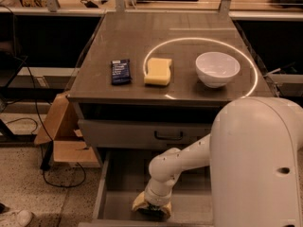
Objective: Pick green can from middle drawer and place on counter
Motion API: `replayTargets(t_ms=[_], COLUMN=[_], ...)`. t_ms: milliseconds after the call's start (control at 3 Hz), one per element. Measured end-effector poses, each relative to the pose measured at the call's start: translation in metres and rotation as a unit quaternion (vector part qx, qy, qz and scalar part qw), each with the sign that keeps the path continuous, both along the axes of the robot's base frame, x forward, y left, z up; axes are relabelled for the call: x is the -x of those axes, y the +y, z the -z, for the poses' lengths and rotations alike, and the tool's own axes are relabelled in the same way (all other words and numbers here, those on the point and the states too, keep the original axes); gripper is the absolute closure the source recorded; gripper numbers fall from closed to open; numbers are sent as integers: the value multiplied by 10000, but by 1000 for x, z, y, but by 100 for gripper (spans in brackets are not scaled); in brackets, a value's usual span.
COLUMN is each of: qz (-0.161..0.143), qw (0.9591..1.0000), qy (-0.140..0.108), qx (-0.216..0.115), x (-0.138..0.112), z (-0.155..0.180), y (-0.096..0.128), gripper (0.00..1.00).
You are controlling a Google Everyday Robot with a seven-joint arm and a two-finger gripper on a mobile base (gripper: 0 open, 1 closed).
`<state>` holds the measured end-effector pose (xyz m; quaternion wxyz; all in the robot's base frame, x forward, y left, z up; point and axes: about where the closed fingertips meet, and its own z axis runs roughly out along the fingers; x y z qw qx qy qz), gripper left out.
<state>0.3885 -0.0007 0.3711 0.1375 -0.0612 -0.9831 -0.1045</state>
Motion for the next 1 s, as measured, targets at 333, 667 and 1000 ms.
replayTargets(t_ms=[333,667,1000], qz=[0,-25,52], qw=[10000,10000,9995], qy=[0,-21,-175], qx=[-1,-44,-268], x=[0,1,2], z=[0,-3,-33], y=[0,2,-5], gripper=[95,100,100])
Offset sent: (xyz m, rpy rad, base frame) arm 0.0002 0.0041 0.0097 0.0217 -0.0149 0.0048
